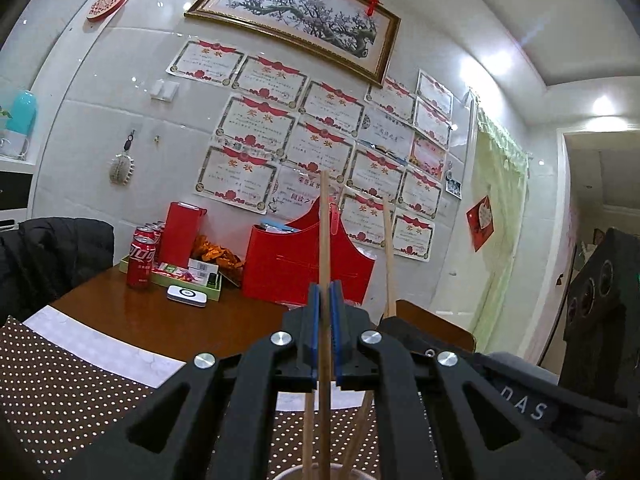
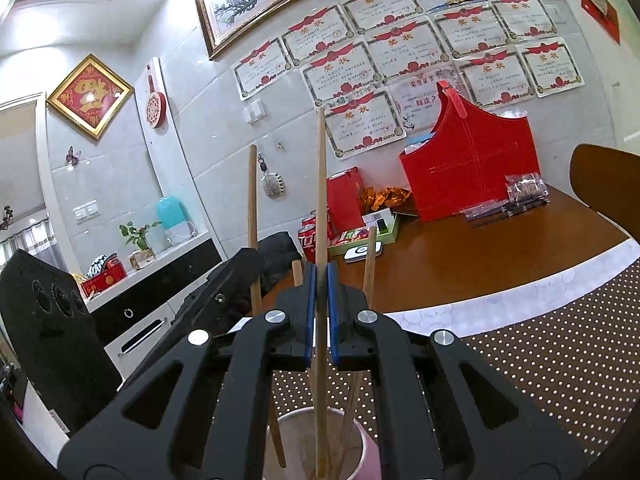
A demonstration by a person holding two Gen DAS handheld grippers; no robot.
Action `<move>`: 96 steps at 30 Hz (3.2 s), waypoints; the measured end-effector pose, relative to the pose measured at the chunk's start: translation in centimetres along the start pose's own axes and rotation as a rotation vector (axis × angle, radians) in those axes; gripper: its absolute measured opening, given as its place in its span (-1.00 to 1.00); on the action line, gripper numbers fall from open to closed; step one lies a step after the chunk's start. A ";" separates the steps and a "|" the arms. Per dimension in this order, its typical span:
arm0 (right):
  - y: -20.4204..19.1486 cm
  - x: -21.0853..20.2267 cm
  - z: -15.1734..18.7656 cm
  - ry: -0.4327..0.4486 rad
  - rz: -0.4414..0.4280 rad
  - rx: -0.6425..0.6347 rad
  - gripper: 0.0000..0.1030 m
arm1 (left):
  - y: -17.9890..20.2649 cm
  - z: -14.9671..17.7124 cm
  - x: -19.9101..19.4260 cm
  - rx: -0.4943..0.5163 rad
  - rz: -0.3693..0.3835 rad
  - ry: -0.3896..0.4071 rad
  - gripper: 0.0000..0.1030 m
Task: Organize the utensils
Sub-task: 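Drop both chopsticks into the pink cup by opening both tools, then move both open tools back to the remaining chopstick pile, then grasp a chopstick with the right tool while the left tool closes on another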
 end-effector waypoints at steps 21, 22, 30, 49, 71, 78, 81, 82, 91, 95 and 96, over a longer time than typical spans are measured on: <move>-1.0 -6.5 -1.4 0.084 0.042 0.019 0.88 | -2.9 -2.5 -5.5 -0.017 -0.082 -0.011 0.76; -1.2 -6.9 -1.6 0.078 0.047 0.016 0.88 | -2.8 -2.8 -6.0 -0.002 -0.094 -0.015 0.78; -2.2 -11.0 -1.8 0.007 0.127 0.006 0.88 | -1.6 -4.5 -11.1 0.140 -0.227 -0.109 0.87; -4.1 -19.1 6.1 -0.274 0.181 0.025 0.88 | -3.6 0.8 -21.2 0.219 -0.429 -0.407 0.87; -8.0 -15.7 20.3 -0.726 -0.004 -0.028 -0.09 | -8.2 10.3 -24.3 0.216 -0.497 -0.638 0.87; -9.9 -13.9 23.2 -0.829 -0.046 -0.081 -0.31 | -9.0 12.3 -24.9 0.231 -0.504 -0.695 0.87; -10.1 -13.3 23.8 -0.859 -0.032 -0.110 -0.33 | -9.0 13.0 -24.9 0.245 -0.500 -0.716 0.87; -10.1 -13.2 23.9 -0.866 -0.027 -0.114 -0.36 | -8.9 13.3 -24.8 0.251 -0.498 -0.723 0.87; -9.8 -12.4 25.0 -0.925 0.013 -0.161 -0.84 | -7.6 14.5 -24.0 0.295 -0.472 -0.767 0.87; -9.4 -12.9 24.6 -0.899 -0.021 -0.093 -0.89 | -6.5 15.3 -23.5 0.318 -0.441 -0.790 0.87; -9.1 -13.1 24.4 -0.892 -0.031 -0.073 -0.89 | -6.2 15.5 -23.4 0.325 -0.432 -0.796 0.87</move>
Point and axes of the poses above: each gripper's, at about its wrist camera, not at the fingertips, and x roughly the way its jaws point, y to its right, z to its underside, the point moved 8 cm from there along x, roughly the way its jaws point, and after that the axes turned 8 degrees about -z, right-handed, at the moved point
